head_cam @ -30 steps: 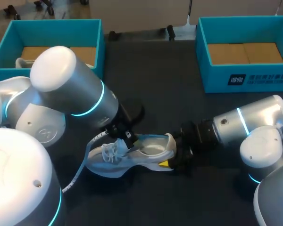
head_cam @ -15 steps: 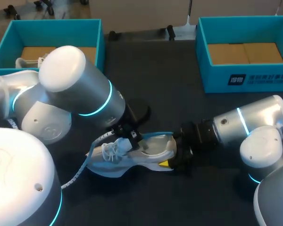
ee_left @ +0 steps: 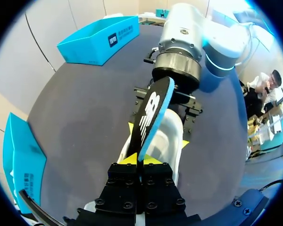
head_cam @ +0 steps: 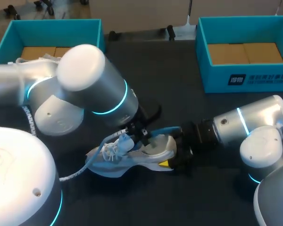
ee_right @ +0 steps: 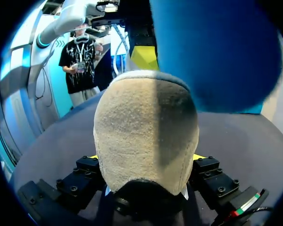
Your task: Take the shoe out of the shoebox, open the shoe tongue, remove and reinsert the insole, then place the shoe into the shoebox
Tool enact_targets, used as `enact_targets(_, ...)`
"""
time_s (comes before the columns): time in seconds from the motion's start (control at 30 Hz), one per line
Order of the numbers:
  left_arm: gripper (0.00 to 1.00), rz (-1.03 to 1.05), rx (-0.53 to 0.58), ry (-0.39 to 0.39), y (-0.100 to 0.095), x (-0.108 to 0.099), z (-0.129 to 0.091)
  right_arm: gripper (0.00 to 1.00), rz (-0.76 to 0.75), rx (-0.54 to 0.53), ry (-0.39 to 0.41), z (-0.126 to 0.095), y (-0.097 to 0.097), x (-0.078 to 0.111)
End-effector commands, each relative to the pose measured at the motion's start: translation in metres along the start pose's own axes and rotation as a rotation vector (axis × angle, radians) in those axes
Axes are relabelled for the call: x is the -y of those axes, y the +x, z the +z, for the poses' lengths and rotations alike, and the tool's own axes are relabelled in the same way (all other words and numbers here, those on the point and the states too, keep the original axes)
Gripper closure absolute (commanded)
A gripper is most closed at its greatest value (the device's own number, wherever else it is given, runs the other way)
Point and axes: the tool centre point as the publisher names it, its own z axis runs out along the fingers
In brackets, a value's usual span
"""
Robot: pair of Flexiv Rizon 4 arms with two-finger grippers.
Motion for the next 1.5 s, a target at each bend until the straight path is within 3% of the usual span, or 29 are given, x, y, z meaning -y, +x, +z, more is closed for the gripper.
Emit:
enact_targets(0.03, 1.0, -0.002, 0.01, -0.014, 0.001, 0.009, 0.006, 1.0, 0.001, 0.0, 0.006, 0.001, 0.0, -0.002)
enact_targets(0.83, 1.0, -0.01, 0.005, 0.046, 0.0, 0.009, -0.009, 1.0, 0.001, 0.0, 0.006, 0.001, 0.0, -0.002)
enact_targets(1.13, 1.0, 0.067, 0.012, -0.03, 0.015, 0.007, 0.007, 1.0, 0.001, 0.0, 0.006, 0.001, 0.0, -0.002)
enact_targets(1.5, 1.0, 0.067, 0.007, -0.07, 0.009, -0.016, 0.011, 1.0, 0.001, 0.0, 0.006, 0.001, 0.0, -0.002)
